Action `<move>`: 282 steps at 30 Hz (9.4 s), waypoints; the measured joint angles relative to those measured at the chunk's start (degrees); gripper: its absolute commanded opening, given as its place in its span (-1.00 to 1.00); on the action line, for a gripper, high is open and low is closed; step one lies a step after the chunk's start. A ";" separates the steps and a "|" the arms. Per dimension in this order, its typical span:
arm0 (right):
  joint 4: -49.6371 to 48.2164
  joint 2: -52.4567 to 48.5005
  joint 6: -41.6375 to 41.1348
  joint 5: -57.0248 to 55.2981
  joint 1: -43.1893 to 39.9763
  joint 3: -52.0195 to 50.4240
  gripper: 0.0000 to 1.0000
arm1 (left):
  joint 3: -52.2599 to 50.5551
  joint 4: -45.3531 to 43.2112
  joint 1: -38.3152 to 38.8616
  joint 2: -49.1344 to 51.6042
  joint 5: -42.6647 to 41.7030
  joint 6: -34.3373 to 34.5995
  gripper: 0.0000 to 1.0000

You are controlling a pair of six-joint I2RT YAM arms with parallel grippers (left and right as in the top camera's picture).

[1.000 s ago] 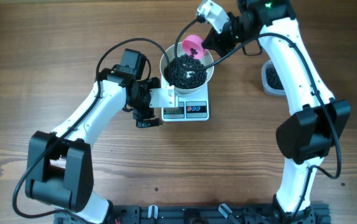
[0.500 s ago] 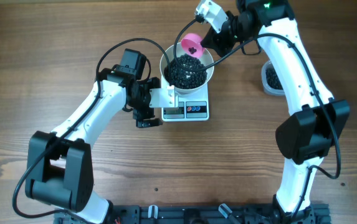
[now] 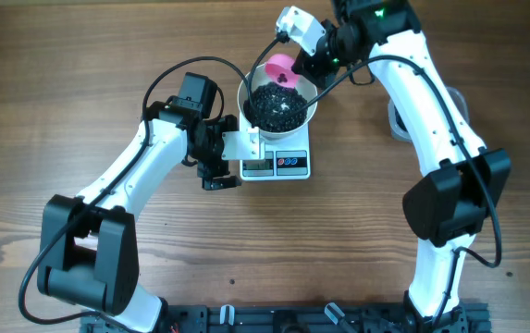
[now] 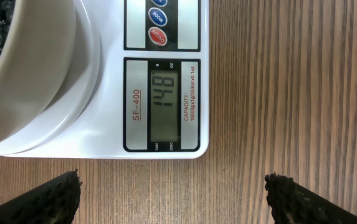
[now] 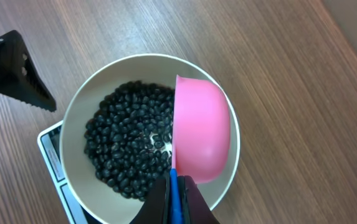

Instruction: Scoop item into bowl and weigh 150g on scale

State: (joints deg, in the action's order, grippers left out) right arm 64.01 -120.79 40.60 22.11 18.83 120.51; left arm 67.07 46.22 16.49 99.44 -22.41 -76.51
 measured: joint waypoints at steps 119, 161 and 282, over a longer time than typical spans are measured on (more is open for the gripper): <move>3.61 0.00 -43.80 4.48 -35.52 0.09 0.99 | 0.00 -0.02 0.00 0.00 0.00 0.00 1.00; -2.36 0.00 -43.82 4.50 -35.52 0.09 0.99 | 0.00 -0.02 0.00 0.00 0.00 -0.02 1.00; -54.97 120.02 -48.28 -12.33 -22.51 -116.78 1.00 | -0.04 -0.02 0.00 0.00 0.00 -0.02 1.00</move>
State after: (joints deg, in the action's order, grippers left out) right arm 9.04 -0.78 -7.68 9.78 -3.68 3.73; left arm 67.02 46.19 16.49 99.44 -22.41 -76.53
